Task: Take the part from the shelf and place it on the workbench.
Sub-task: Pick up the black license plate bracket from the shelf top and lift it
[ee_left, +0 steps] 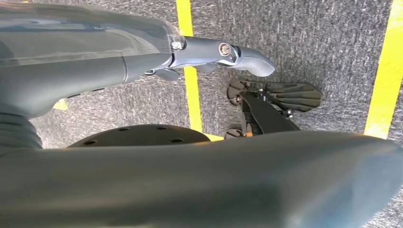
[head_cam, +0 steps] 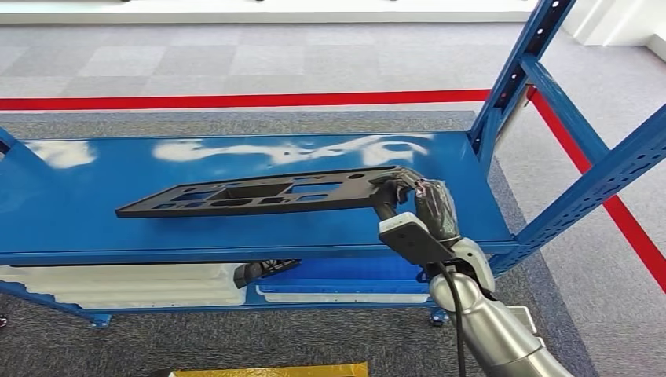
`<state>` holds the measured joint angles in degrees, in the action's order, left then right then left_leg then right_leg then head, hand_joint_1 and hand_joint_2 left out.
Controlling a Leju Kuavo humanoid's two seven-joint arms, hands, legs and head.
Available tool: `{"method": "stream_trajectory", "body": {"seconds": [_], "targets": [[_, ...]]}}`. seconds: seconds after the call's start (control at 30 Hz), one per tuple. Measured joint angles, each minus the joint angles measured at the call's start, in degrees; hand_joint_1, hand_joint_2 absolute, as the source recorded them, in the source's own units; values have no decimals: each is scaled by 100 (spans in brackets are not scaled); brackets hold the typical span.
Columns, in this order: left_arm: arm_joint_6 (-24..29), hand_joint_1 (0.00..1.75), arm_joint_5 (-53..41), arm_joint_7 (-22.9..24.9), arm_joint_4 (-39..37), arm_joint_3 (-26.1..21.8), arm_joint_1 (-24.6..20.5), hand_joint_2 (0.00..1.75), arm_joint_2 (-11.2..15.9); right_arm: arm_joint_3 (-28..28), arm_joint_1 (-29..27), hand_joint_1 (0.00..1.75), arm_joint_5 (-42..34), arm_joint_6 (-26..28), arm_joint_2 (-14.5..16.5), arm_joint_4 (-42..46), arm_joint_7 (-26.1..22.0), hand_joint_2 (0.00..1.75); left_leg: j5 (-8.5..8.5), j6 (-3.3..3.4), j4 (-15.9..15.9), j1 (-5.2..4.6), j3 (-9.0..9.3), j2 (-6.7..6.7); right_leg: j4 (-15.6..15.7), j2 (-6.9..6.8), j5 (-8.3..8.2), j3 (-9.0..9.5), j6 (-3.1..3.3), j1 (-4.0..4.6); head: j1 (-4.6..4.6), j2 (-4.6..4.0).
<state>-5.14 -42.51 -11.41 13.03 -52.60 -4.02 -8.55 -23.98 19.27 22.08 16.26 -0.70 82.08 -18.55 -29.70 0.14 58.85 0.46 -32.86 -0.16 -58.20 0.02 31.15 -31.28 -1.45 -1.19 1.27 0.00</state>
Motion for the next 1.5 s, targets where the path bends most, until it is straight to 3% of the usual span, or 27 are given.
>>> {"method": "stream_trajectory", "body": {"seconds": [0.97, 1.5], "targets": [[20, 0, -20, -155, -2, -157, 1, 0, 0, -284, -126, 175, -1766, -1099, 2, 684, -172, 175, 0, 0, 0, 0, -1, 0, 0, 0, 0, 0, 0, 0, 0, 1], [28, 0, -179, -598, -2, -161, 6, 0, 6, -508, -161, 175, -1933, -1329, -56, 998, -197, 175, 0, 0, 0, 0, 0, 0, 0, 0, 0, 0, 0, 0, 0, 0]]}}
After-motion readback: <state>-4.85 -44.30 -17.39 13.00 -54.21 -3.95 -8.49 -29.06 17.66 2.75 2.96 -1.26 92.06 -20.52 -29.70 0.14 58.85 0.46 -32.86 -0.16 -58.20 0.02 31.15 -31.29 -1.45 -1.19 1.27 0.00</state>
